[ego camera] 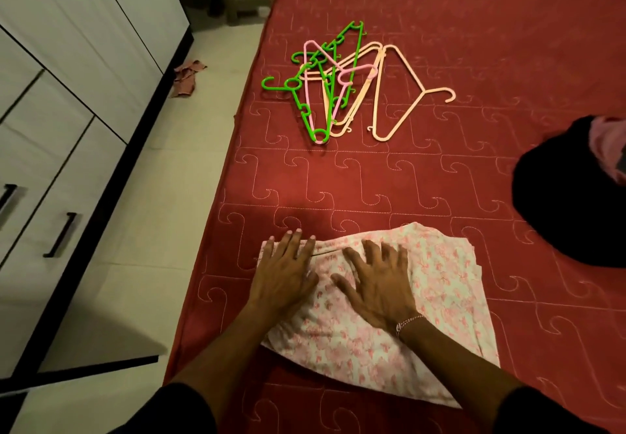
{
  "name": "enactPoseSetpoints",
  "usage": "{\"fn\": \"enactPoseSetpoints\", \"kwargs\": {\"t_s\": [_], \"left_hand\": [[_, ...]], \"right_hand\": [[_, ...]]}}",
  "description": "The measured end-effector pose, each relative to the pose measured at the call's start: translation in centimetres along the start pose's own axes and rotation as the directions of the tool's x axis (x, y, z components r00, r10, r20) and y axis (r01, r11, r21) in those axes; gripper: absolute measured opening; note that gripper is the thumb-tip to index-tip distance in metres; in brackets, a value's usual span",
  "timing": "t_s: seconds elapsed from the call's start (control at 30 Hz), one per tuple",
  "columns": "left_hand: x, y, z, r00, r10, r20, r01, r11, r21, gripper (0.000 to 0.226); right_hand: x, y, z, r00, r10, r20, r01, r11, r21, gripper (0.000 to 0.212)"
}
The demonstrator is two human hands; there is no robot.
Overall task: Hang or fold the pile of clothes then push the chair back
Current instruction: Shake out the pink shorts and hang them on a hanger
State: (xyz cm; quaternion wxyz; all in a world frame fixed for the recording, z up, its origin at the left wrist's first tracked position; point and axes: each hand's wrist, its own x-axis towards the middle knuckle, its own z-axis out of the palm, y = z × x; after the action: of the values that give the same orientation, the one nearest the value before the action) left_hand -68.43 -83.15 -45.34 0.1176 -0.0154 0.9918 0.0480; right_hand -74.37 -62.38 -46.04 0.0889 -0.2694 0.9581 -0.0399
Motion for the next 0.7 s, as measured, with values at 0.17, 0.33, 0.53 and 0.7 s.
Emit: {"fn": "enactPoseSetpoints", "kwargs": {"t_s": [0.17, 0.33, 0.53, 0.7], "left_hand": [[4.3, 1.3, -2.5, 0.997, 0.010, 0.075, -0.005, 0.998, -0.061, 0.076], [10.2, 2.4, -3.6, 0.993, 0.000, 0.117, 0.016, 0.991, -0.136, 0.078], [18.2, 4.0, -5.4, 0.991, 0.003, 0.132, 0.024, 0.979, -0.200, 0.099], [22.4, 5.2, -5.5, 0.975, -0.025, 0.220, 0.070, 0.977, -0.200, 0.137]], "right_hand": [[4.2, 2.0, -2.2, 0.977, 0.090, -0.195, -0.070, 0.992, 0.108, 0.064], [9.8, 4.8, -3.7, 0.969, 0.192, -0.154, -0.122, 0.918, 0.377, 0.052], [17.7, 8.2, -5.5, 0.973, 0.220, -0.076, -0.135, 0.802, 0.581, 0.062], [23.0, 10.7, -5.5, 0.978, 0.187, 0.097, -0.210, 0.834, 0.511, 0.084]]}}
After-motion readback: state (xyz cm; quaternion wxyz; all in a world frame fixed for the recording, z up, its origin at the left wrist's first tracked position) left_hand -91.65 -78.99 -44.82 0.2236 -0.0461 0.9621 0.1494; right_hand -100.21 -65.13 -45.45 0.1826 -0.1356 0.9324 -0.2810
